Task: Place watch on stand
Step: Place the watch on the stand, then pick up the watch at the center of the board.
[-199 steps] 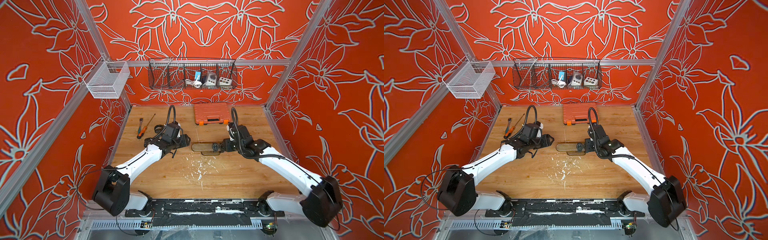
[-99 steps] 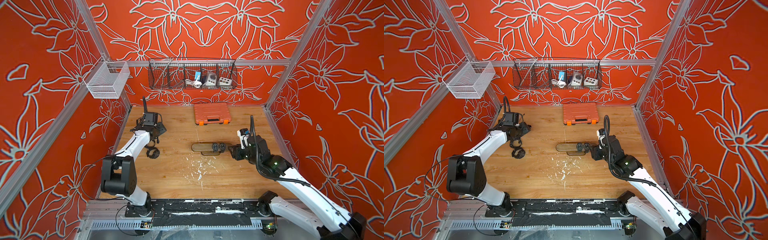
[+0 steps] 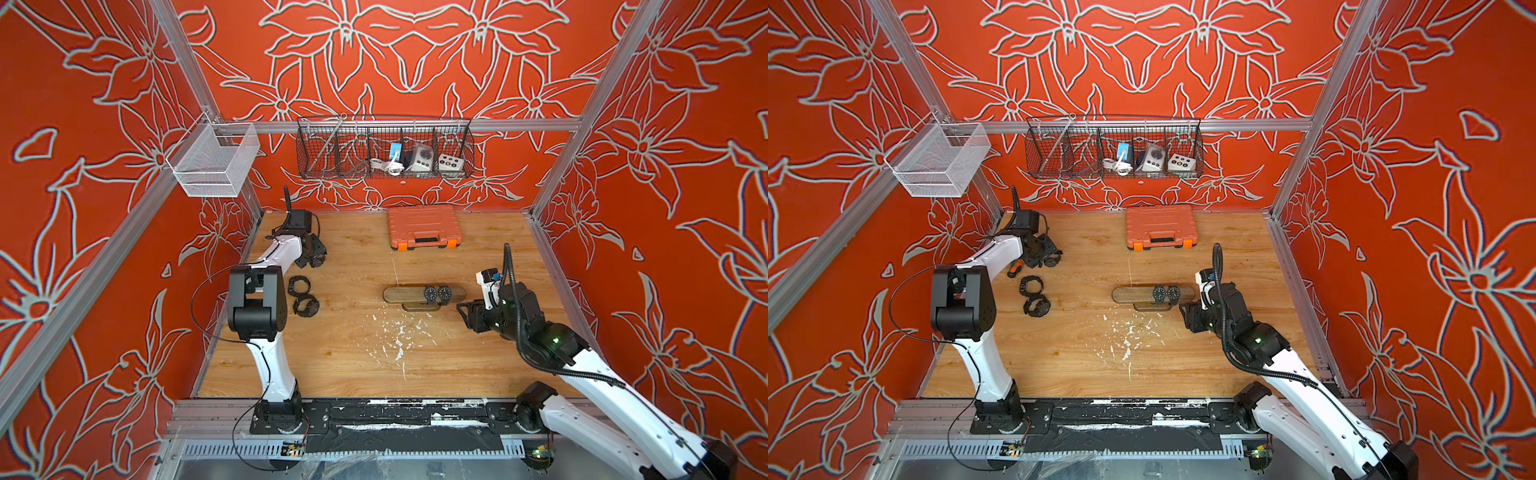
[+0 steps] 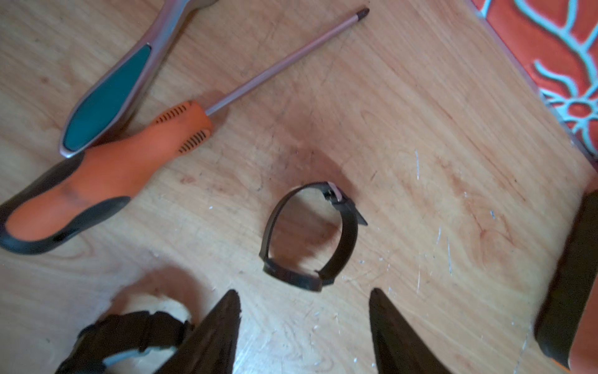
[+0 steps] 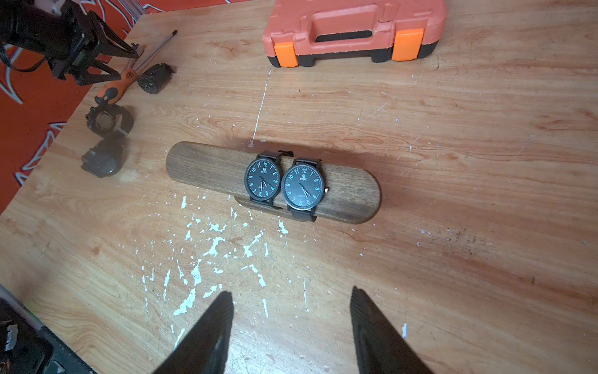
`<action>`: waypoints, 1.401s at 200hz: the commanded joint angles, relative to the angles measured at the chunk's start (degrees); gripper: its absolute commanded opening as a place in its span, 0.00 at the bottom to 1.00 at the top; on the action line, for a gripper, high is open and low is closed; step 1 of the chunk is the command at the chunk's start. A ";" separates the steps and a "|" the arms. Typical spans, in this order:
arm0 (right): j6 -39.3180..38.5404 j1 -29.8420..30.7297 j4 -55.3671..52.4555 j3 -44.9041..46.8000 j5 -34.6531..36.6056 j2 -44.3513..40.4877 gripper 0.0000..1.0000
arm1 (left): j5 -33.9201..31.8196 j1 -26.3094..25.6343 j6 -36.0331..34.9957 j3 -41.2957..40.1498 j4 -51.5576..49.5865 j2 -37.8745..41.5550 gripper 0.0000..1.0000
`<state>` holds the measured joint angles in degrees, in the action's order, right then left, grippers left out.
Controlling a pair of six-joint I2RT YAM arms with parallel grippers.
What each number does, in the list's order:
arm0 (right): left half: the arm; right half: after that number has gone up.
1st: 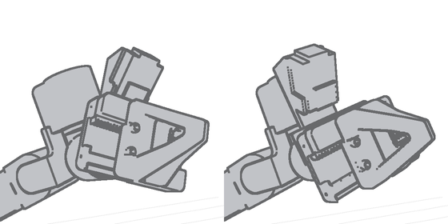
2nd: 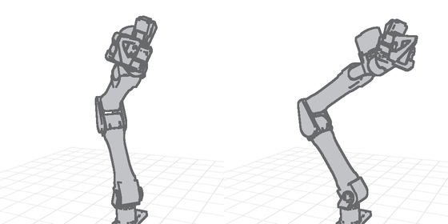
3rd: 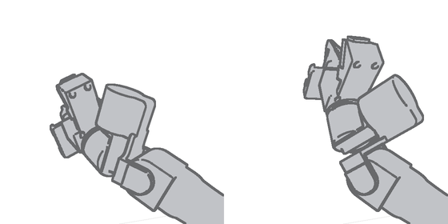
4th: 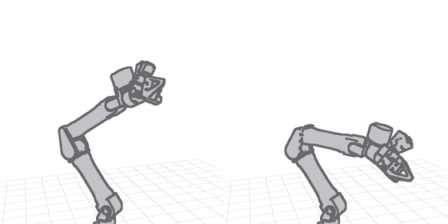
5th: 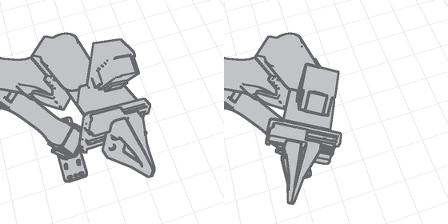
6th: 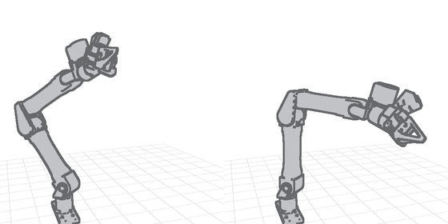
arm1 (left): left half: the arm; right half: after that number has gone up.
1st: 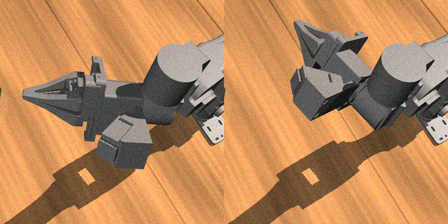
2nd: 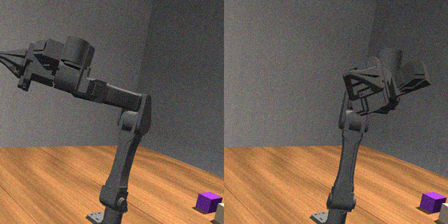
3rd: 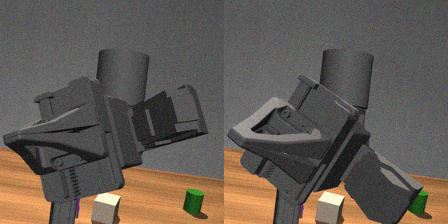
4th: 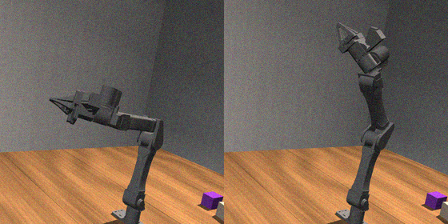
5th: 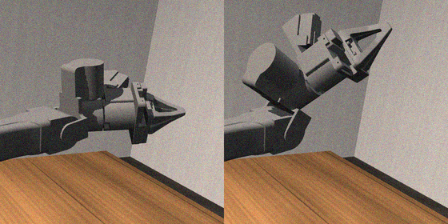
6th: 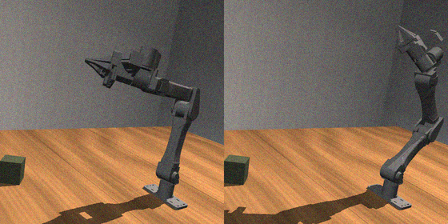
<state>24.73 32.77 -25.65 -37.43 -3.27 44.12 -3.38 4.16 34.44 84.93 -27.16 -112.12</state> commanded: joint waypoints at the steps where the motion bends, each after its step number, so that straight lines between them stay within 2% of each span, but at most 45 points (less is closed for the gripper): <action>1: 0.14 -0.08 0.30 0.65 -0.69 -0.18 0.61 | -1.09 0.92 -0.08 2.93 -3.71 -2.87 0.58; 69: 0.05 -0.06 0.36 0.52 -0.85 0.48 0.62 | -1.54 1.68 -1.19 8.59 -7.79 -8.63 0.47; 156: 0.49 -0.08 0.25 0.43 -0.96 0.34 0.62 | -0.10 1.65 -2.12 7.96 -8.65 -9.71 0.20; 239: 1.77 -0.08 -0.01 -0.30 -1.87 -0.15 0.62 | 1.88 1.27 -2.80 8.72 -9.56 -11.90 0.21; 280: 2.07 -0.07 -0.34 -0.84 -2.01 -0.35 0.62 | 3.16 0.19 -2.17 5.31 -5.64 -9.04 0.06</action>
<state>25.89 32.77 -25.58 -37.43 -4.67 44.49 -1.58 5.23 31.92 92.44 -34.54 -123.26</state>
